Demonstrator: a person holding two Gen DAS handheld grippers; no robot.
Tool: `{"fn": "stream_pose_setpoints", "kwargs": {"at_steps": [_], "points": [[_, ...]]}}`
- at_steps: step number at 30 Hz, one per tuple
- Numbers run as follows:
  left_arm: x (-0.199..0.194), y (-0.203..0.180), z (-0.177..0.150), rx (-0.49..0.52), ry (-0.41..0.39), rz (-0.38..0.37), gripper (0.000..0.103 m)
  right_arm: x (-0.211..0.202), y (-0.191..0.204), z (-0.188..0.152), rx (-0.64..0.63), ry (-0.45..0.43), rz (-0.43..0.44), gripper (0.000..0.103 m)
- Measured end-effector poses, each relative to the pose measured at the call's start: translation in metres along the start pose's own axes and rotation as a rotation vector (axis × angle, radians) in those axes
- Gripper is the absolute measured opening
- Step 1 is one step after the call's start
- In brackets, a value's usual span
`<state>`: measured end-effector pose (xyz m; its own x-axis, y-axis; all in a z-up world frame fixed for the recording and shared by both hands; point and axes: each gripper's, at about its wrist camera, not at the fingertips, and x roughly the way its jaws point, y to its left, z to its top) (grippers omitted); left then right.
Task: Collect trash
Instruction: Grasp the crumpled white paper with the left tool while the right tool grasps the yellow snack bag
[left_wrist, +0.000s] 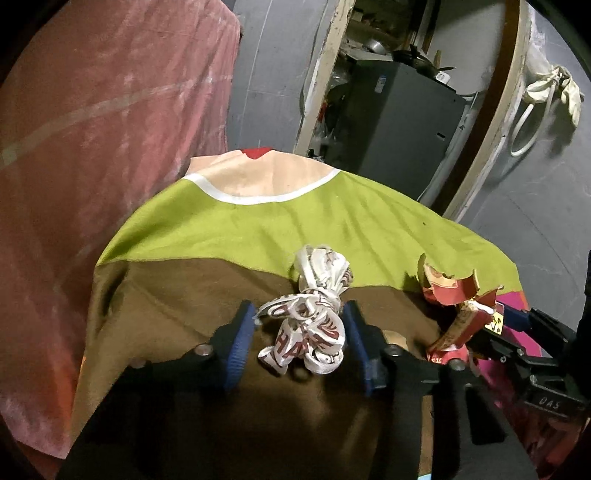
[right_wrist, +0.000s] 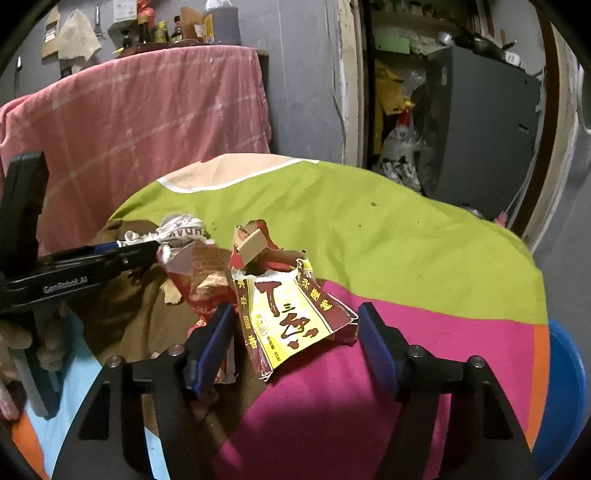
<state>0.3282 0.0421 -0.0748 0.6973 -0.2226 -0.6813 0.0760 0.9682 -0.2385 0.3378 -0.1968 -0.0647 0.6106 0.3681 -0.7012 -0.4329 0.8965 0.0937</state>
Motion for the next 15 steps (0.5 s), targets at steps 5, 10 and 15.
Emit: {"fn": "stream_pose_setpoints", "kwargs": {"at_steps": [5,10,15], "points": [[0.004,-0.002,0.002,0.009,0.009,-0.008,0.025,-0.001,0.0,-0.001,0.008,-0.002,0.015,0.06],[-0.001,-0.007,0.001,0.032,-0.009,-0.011,0.018,-0.006,0.0,-0.003,0.008,-0.008,0.015,0.06],[-0.012,-0.016,-0.003,0.059,-0.026,-0.016,0.016,-0.015,-0.004,-0.011,0.026,-0.02,0.016,0.059]]}}
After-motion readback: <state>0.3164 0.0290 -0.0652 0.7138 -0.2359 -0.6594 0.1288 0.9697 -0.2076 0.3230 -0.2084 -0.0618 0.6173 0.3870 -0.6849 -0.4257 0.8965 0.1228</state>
